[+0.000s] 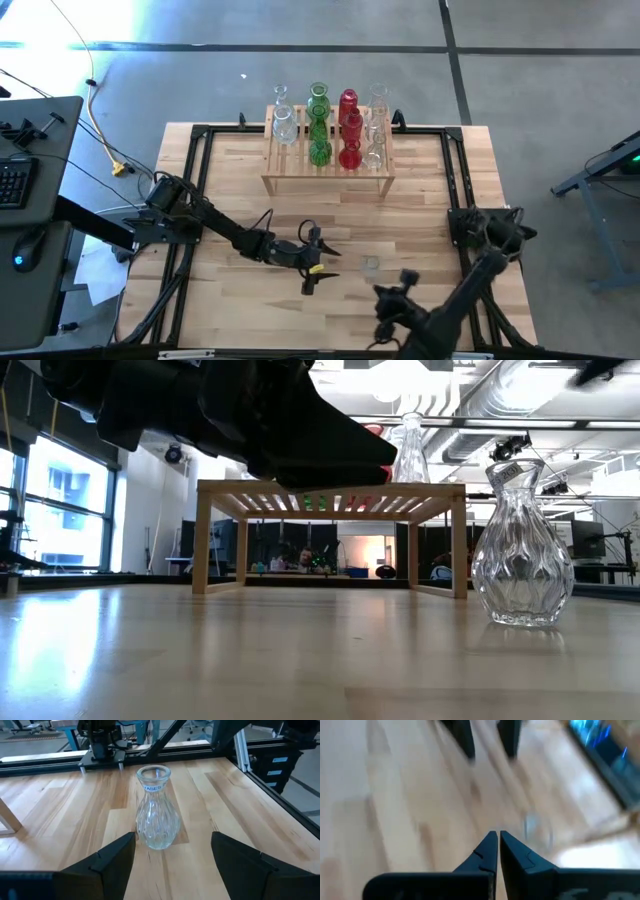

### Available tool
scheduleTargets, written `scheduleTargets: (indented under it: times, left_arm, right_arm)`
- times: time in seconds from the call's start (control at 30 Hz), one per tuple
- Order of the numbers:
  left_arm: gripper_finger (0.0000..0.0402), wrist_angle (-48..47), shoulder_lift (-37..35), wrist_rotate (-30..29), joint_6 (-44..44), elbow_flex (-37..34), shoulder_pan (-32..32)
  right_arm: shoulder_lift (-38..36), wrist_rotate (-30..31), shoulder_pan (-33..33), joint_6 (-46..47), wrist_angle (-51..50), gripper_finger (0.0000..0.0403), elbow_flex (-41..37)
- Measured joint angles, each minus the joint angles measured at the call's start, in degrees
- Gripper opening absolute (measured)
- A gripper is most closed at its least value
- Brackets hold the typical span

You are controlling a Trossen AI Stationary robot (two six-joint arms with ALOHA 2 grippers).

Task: Sort vases onto shelf
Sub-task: Put the transparent vase on the shelf aligned with the other transparent vases

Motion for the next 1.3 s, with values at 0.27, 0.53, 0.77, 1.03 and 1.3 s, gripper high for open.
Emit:
scheduleTargets:
  times: [0.27, 0.53, 0.77, 1.03, 1.3]
  left_arm:
    - [0.0252, 0.0, 0.0, 0.0, -0.4, 0.0, 0.7]
    - [0.0252, 0.2, 0.4, 0.0, -0.2, 1.9, 1.0]
    - [0.0252, 0.0, 6.1, 0.0, -0.1, 6.1, 2.9]
    - [0.0252, 1.4, 11.1, 2.0, -0.6, 10.5, 3.7]
    - [0.0251, 3.5, 11.5, 3.7, 0.0, 10.9, 3.7]
  right_arm:
    - [0.0, -10.8, 4.3, 17.0, -5.4, 0.0002, -1.4]
    - [0.0, -8.9, 0.8, 16.5, 0.8, 0.0002, -10.6]
    - [0.0, -7.1, -5.2, 15.3, 3.0, 0.0002, -14.2]
    - [0.0, -2.3, -7.1, 3.9, 14.6, 0.0002, -14.2]
    - [0.0, -1.1, -7.5, 0.4, 17.9, 0.0002, -14.2]
